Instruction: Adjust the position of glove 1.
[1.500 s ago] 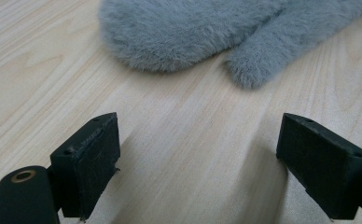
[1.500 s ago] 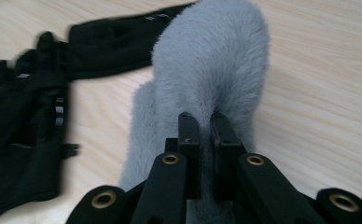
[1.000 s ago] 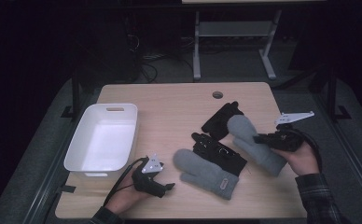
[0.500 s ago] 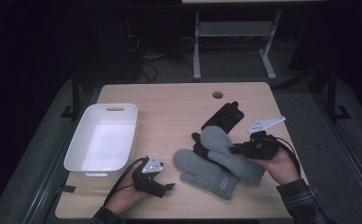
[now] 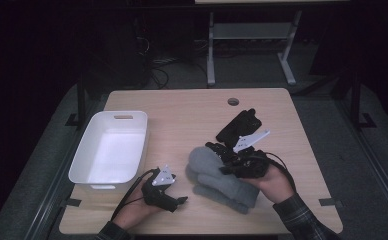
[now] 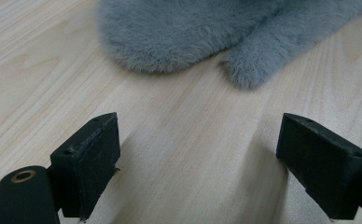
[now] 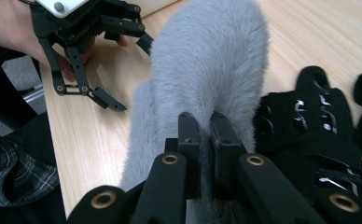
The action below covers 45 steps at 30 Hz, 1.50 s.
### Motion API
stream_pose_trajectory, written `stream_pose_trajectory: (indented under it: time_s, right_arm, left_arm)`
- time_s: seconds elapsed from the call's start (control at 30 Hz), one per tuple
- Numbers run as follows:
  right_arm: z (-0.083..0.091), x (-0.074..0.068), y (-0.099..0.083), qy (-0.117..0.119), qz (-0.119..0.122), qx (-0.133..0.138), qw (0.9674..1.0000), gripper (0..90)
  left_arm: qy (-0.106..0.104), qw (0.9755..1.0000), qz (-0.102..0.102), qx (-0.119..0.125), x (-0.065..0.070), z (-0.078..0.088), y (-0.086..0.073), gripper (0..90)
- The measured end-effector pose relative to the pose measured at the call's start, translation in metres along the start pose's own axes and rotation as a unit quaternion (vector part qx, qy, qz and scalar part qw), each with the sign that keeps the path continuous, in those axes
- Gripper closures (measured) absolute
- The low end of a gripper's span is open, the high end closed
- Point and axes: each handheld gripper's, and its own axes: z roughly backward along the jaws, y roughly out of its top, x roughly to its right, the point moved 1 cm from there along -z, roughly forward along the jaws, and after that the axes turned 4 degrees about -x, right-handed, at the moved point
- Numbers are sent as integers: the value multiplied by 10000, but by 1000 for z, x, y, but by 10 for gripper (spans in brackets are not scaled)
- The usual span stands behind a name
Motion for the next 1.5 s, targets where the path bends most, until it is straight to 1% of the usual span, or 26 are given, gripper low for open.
stream_pose_trajectory:
  time_s: [0.07,0.2,0.37,0.53,0.6,0.73,0.8,0.9,0.93,0.97,1.03,1.07,1.1,1.17,1.2,1.23,1.27,1.3,1.33,1.37,1.43,1.47,1.5]
  right_arm:
    - [-5,-1,1,-7,-38,-54,10000,853]
    - [-13,0,0,28,-7,-97,9999,853]
    - [-18,-4,2,21,-3,-178,9998,853]
    - [-25,-1,-1,15,18,-263,9997,853]
    - [-27,-2,-1,72,-43,-268,9996,853]
    - [-30,-2,-1,62,23,-324,9995,853]
    - [-34,-1,-2,106,14,-365,9993,853]
    - [-39,-1,-4,105,3,-424,9990,850]
    - [-41,0,-5,70,59,-461,9989,845]
    - [-43,-1,-5,44,25,-514,9987,842]
    - [-46,1,-6,-29,123,-550,9984,827]
    - [-46,1,-6,-28,131,-544,9984,808]
    - [-45,0,-6,-6,88,-514,9986,787]
    - [-42,0,-5,2,143,-433,9990,713]
    - [-40,-2,-4,47,131,-366,9992,677]
    - [-38,-2,-3,10,169,-302,9994,658]
    - [-35,-3,-2,10,113,-212,9997,657]
    - [-33,-3,-1,-7,187,-130,9997,650]
    - [-30,-4,1,-6,150,-58,9999,633]
    - [-29,-3,1,-56,189,-37,9998,625]
    - [-24,-2,1,-67,129,37,9999,640]
    - [-22,0,-1,-125,143,46,9998,717]
    - [-19,2,-3,-132,159,56,9998,779]
  left_arm:
    - [20,10000,-55,-4,-1,0,0,125]
    - [18,10000,-43,-5,0,0,0,125]
    - [18,10000,-43,-8,0,0,0,125]
    - [12,10000,-45,-11,0,0,0,125]
    - [13,10000,-51,-16,0,0,0,125]
    - [16,10000,-59,-25,0,0,0,125]
    - [21,10000,-57,-16,0,0,0,125]
    - [20,10000,-49,-7,0,0,0,125]
    - [20,10000,-50,-8,0,0,0,125]
    - [21,10000,-51,-8,0,0,0,125]
    - [20,10000,-50,-8,0,0,0,125]
    - [20,10000,-49,-7,0,0,0,125]
    - [21,10000,-51,-8,0,0,0,125]
    - [21,10000,-51,-8,0,0,0,125]
    - [20,10000,-49,-7,0,0,0,125]
    - [20,10000,-53,-12,0,0,0,125]
    - [14,10000,-52,-25,0,0,0,125]
    - [14,10000,-45,-9,0,0,0,125]
    - [14,10000,-40,-7,0,0,0,125]
    - [17,10000,-48,-14,0,0,0,125]
    - [18,10000,-47,-13,0,0,0,125]
    - [12,10000,-40,-8,0,0,0,125]
    - [22,10000,-41,-22,0,0,0,125]
